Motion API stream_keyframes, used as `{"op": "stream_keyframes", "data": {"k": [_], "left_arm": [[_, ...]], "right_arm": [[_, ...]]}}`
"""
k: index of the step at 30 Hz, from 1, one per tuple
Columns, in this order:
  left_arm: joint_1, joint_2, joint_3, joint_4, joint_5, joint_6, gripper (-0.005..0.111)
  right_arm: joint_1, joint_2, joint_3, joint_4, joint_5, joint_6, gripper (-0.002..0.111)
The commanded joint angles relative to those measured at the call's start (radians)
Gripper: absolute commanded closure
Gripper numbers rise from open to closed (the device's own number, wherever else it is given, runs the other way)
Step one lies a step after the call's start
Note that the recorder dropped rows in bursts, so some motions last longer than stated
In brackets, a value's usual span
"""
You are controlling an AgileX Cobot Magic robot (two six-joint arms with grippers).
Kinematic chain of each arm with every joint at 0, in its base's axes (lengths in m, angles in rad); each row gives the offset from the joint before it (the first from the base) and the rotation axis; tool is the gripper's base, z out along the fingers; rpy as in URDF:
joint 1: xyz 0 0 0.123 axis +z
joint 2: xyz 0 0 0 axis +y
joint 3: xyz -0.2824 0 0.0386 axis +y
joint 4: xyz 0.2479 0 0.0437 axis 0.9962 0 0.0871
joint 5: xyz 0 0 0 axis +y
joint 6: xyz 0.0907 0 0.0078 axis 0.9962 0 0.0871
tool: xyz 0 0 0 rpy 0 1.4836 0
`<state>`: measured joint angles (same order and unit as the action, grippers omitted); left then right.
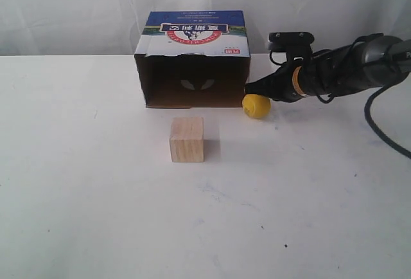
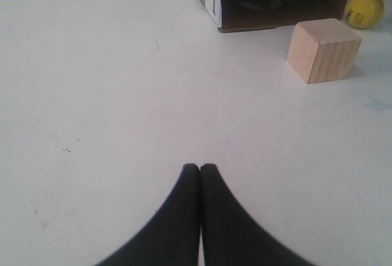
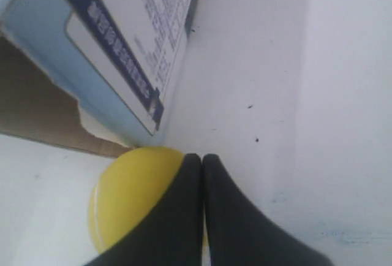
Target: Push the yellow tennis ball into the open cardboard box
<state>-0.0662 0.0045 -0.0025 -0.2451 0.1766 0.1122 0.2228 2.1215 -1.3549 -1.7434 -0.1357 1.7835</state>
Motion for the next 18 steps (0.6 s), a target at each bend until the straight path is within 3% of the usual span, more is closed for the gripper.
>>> {"op": "stream_keyframes", "data": {"k": [1, 12, 18], "left_arm": [[-0.004, -0.005, 0.003, -0.011, 0.003, 0.000, 0.107], [-0.004, -0.005, 0.003, -0.011, 0.003, 0.000, 0.107], [-0.004, -0.005, 0.003, -0.011, 0.003, 0.000, 0.107]], "right_arm": [[-0.005, 0.003, -0.010, -0.001, -0.077, 0.004, 0.108], [-0.002, 0.003, -0.010, -0.001, -0.287, 0.062, 0.108], [0.014, 0.003, -0.010, -0.001, -0.305, 0.080, 0.108]]}}
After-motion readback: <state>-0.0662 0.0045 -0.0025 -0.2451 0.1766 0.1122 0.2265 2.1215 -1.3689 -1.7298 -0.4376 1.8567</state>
